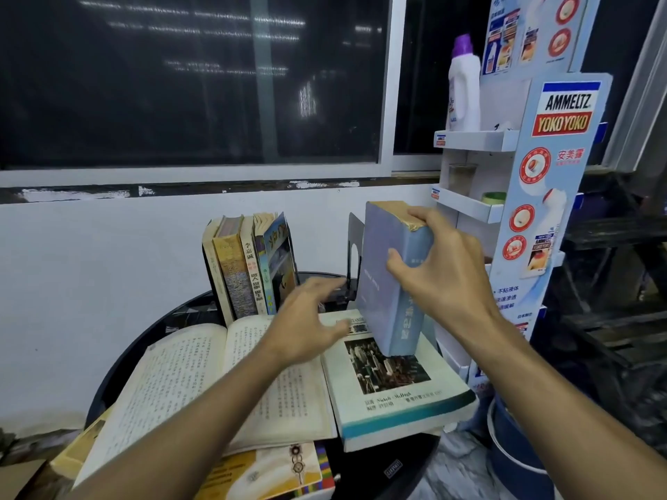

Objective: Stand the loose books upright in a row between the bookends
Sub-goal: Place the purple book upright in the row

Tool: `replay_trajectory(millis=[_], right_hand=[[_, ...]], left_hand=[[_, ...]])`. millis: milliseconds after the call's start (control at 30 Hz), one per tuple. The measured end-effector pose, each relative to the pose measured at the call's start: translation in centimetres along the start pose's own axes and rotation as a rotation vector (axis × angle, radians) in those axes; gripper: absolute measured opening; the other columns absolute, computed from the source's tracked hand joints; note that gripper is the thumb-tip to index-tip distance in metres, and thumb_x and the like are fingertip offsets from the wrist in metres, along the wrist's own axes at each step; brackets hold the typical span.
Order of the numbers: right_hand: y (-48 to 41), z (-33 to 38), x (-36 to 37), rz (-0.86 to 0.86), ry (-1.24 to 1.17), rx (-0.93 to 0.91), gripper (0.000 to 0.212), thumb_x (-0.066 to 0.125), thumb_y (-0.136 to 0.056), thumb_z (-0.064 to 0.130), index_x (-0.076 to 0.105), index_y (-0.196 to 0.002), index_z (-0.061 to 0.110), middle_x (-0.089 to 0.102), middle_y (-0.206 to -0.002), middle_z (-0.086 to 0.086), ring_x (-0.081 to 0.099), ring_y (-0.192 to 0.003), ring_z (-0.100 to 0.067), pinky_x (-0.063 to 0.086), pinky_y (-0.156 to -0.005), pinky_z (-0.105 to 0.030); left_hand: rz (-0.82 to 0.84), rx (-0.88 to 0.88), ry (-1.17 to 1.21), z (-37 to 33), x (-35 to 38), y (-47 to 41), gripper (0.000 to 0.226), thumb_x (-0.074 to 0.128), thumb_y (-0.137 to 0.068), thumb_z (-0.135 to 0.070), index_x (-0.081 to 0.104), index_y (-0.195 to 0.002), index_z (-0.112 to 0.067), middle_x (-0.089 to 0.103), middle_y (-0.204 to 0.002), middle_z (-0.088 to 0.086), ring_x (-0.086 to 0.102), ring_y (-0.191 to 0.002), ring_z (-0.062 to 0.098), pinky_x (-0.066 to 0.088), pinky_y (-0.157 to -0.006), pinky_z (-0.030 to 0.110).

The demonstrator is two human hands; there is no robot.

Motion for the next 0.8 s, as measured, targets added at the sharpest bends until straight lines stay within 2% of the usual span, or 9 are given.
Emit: replay_trajectory(millis=[100,167,233,333,433,533,667,800], right_hand=[[-1.9,1.0,1.4,-0.022,-0.023,-0.035,0.055,0.074,-0.085,0.034,0.054,-0.136,0.023,0.07,-0.11,-0.002,0.063,-0.093,-0.022,0.053,-0.078,-0.034],[-3.3,1.3,2.8,-0.018,-0.023,-0.04,0.055,0.073,-0.085,0.035,0.054,-0.136,0.025,0.07,-0.109,-0.002,0.063,-0.095,-0.024,0.053,-0.08,-0.035],[-4.5,1.5,4.4,-0.008,-0.03,-0.054,0.055,0.072,-0.086,0.035,0.052,-0.136,0.025,0.07,-0.106,-0.002,0.064,-0.092,-0.025,0.052,-0.078,-0.034],[-5.8,1.7,6.7,-0.008,-0.039,-0.072,0.057,0.071,-0.087,0.032,0.05,-0.14,0.022,0.07,-0.11,-0.006,0.063,-0.096,-0.029,0.049,-0.078,-0.034],[-6.8,1.8,9.1,0.003,-0.032,-0.085,0.058,0.069,-0.091,0.032,0.048,-0.143,0.019,0.067,-0.121,-0.008,0.062,-0.104,-0.03,0.042,-0.079,-0.03],[-7.6,1.5,11.4,0.022,-0.024,-0.096,0.06,0.067,-0.093,0.032,0.044,-0.146,0.017,0.064,-0.128,-0.009,0.061,-0.108,-0.031,0.04,-0.08,-0.029],[-8.5,0.7,14.4,0.019,-0.035,-0.094,0.062,0.067,-0.092,0.029,0.044,-0.148,0.016,0.065,-0.124,-0.011,0.063,-0.104,-0.033,0.05,-0.084,-0.037],[-8.7,0.1,17.1,-0.008,-0.014,-0.115,0.059,0.068,-0.09,0.027,0.049,-0.144,0.012,0.068,-0.113,-0.013,0.064,-0.097,-0.032,0.053,-0.085,-0.04]], left_hand=[[-0.097,-0.042,-0.076,2.2,-2.7,-2.2,0.065,0.069,-0.093,-0.025,0.043,-0.152,-0.026,0.048,-0.149,-0.002,0.043,-0.137,0.015,0.035,-0.116,0.034],[-0.143,-0.041,-0.14,3.1,-4.1,-3.8,0.066,0.069,-0.092,-0.022,0.042,-0.153,-0.023,0.05,-0.146,0.001,0.039,-0.14,0.021,0.037,-0.115,0.04],[-0.19,-0.04,-0.272,3.5,-5.2,-5.4,0.067,0.069,-0.091,-0.023,0.042,-0.153,-0.023,0.046,-0.15,-0.001,0.033,-0.142,0.022,0.036,-0.115,0.044],[-0.248,-0.04,-0.486,3.9,-6.4,-7.3,0.065,0.067,-0.091,-0.031,0.044,-0.151,-0.029,0.041,-0.154,-0.007,0.026,-0.146,0.018,0.021,-0.114,0.05],[-0.233,-0.062,-0.633,4.7,-7.0,-8.7,0.063,0.065,-0.09,-0.038,0.044,-0.149,-0.031,0.038,-0.158,-0.009,0.019,-0.151,0.017,0.01,-0.116,0.06],[-0.179,-0.099,-0.728,5.5,-7.4,-9.9,0.06,0.065,-0.091,-0.045,0.046,-0.147,-0.033,0.04,-0.157,-0.01,0.02,-0.152,0.018,0.005,-0.116,0.068],[-0.147,-0.102,-0.768,6.5,-7.3,-10.8,0.05,0.066,-0.09,-0.052,0.057,-0.136,-0.036,0.053,-0.147,-0.012,0.03,-0.148,0.018,0.004,-0.115,0.069],[-0.135,-0.083,-0.749,7.4,-6.9,-11.2,0.044,0.064,-0.091,-0.051,0.06,-0.133,-0.04,0.055,-0.146,-0.015,0.029,-0.149,0.018,0.002,-0.115,0.069]])
Point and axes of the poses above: each hand's wrist, its own y-axis away from the middle knuckle, its own x-axis out of the palm, z = x × y, the point moved 4 cm from there along -y, towards the middle knuckle
